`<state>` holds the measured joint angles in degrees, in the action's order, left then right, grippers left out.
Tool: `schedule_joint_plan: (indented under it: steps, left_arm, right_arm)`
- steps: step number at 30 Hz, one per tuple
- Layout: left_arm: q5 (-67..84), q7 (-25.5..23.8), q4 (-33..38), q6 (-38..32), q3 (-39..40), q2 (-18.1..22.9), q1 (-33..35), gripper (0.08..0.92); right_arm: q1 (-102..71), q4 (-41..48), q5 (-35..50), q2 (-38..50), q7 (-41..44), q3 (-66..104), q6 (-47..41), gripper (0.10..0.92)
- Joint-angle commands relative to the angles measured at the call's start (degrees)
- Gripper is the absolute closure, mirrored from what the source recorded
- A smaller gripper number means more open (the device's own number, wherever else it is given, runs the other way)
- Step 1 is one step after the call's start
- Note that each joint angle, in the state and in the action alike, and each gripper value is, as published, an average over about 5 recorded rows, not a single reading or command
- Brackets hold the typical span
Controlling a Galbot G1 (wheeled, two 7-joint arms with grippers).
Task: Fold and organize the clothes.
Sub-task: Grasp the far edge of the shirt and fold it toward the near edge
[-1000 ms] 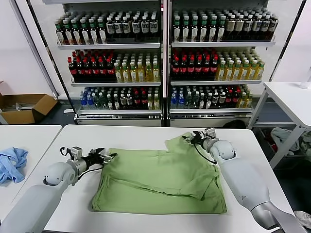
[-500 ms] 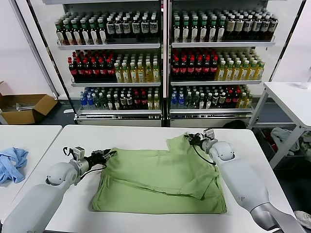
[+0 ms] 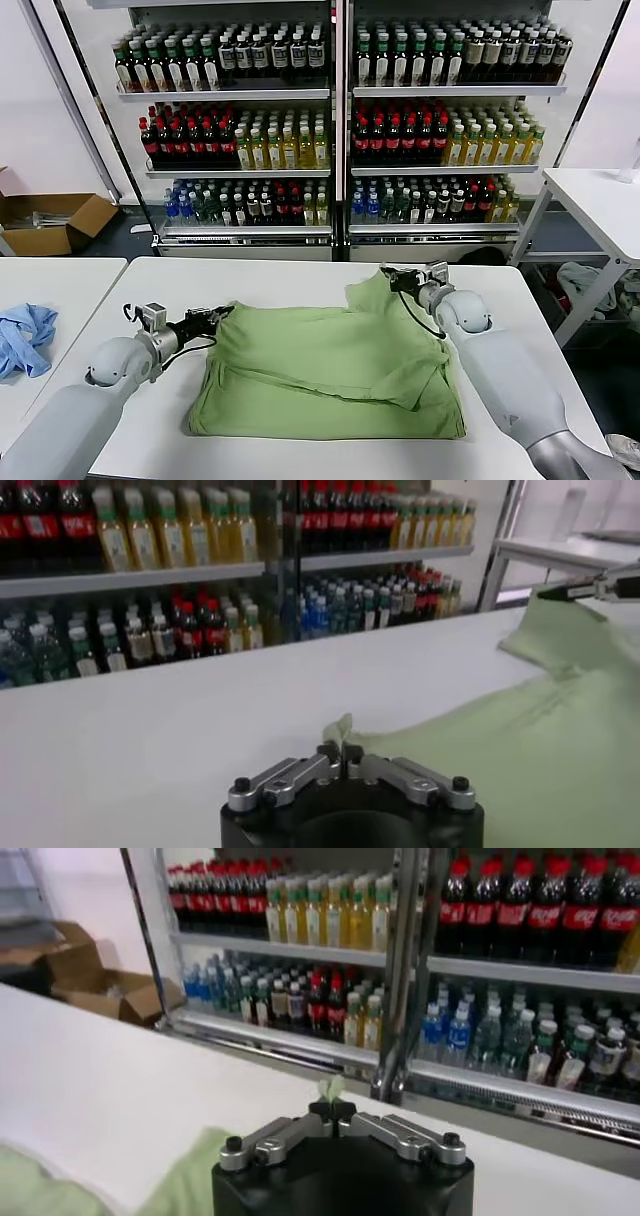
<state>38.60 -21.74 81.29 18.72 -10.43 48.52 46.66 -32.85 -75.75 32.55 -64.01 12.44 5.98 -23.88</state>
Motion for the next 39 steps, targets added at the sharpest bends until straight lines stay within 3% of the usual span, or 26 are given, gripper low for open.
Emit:
schedule_joint_plan:
  steps: [1,9,21,29,39]
  left_arm:
    - [1.9,0.3,10.6,-1.7,-7.4,-1.7,8.6,0.912]
    - [1.9,1.1,19.7,-1.6,-14.0,-3.8,18.6,0.912]
    - [-0.4,3.4,27.3,3.1,-19.9,-4.9,26.9,0.912]
    - [-4.1,3.4,31.2,4.5,-23.4,-4.2,36.9,0.912]
    - [-11.6,3.1,32.4,4.1,-24.5,-2.2,43.8,0.912]
  right_arm:
    - [-10.7,-17.9,6.7,3.3,-2.4,7.9,-1.3,0.919]
    - [-23.9,-29.3,9.7,7.3,-2.7,17.3,-1.5,0.919]
    - [-45.8,-44.8,10.3,7.1,-2.0,29.4,-1.2,0.919]
    - [-54.7,-48.1,8.5,5.3,-1.5,31.1,-0.2,0.919]
    - [-61.6,-46.7,4.8,4.2,0.0,32.0,1.8,0.919]
